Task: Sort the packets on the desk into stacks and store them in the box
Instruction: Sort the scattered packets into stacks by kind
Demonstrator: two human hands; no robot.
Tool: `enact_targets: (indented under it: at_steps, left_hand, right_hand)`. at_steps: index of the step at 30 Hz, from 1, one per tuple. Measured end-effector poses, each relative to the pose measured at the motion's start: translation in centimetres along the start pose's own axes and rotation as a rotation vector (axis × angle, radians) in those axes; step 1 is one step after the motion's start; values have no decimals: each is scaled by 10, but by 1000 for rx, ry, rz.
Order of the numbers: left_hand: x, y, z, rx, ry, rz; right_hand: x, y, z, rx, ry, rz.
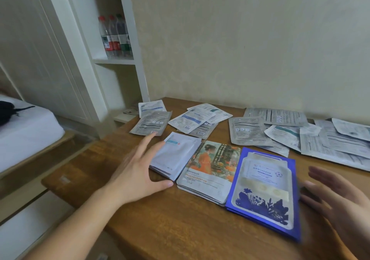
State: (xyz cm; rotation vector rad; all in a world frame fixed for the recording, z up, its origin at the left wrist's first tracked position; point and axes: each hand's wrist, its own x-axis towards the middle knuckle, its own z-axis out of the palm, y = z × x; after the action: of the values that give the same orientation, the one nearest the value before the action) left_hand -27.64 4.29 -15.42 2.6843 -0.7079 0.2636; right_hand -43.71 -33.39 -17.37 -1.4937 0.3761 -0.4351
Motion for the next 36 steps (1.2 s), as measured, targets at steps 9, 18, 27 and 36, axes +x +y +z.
enact_targets:
  at_steps: [9,18,27,36]
  left_hand:
    - [0,3,15,-36,-11,-112]
    - [4,9,16,0,-64,-143]
    - [47,-40,-18,-162,-21,-171]
    - [148,-34,4,-204,6,-165]
  right_hand:
    - [-3,-3,-2,-34,-22,8]
    - [-14,-9,-6,-91,-36,27]
    - [9,-32,24,-447,-14,-355]
    - [149,-78,214,-1134,-331,-232]
